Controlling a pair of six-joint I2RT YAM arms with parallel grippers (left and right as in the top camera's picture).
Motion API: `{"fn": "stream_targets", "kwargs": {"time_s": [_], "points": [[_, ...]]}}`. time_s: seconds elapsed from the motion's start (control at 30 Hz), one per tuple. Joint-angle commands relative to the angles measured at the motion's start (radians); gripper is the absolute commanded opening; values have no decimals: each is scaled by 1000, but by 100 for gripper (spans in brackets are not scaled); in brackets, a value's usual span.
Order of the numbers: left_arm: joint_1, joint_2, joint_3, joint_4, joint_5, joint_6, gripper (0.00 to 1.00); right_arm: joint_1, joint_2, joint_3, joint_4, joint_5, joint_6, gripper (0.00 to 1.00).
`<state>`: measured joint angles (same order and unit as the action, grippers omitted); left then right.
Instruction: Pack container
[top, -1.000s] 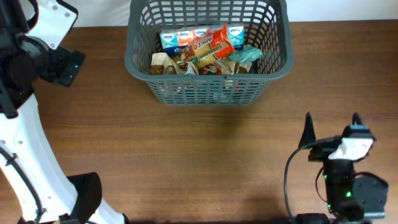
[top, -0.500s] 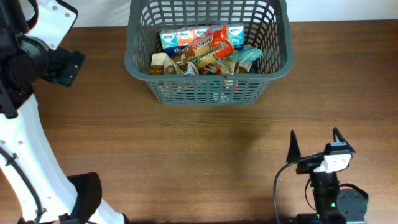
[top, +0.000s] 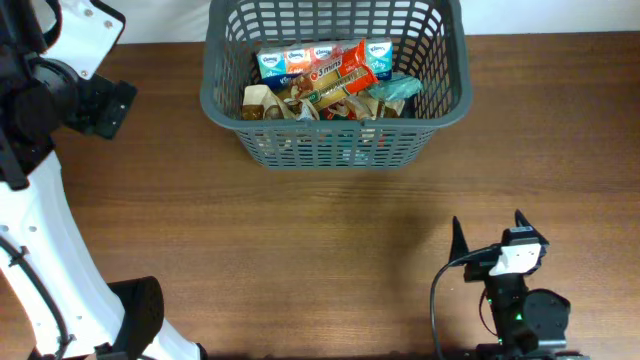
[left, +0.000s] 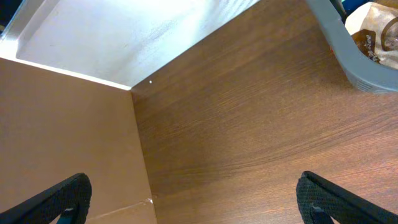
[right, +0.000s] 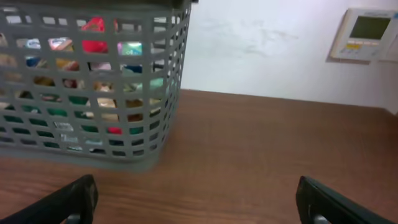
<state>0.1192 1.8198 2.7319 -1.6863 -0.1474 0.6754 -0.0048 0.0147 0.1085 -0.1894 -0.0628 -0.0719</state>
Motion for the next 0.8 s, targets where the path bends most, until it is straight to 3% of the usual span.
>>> {"fn": "stream_targets", "kwargs": {"time_s": [0.0, 0.77], "points": [[3, 0, -3, 1, 1, -14, 99, 5, -11, -52, 4, -13, 1, 99], [3, 0, -3, 1, 0, -13, 99, 5, -11, -60, 22, -12, 1, 99]]}}
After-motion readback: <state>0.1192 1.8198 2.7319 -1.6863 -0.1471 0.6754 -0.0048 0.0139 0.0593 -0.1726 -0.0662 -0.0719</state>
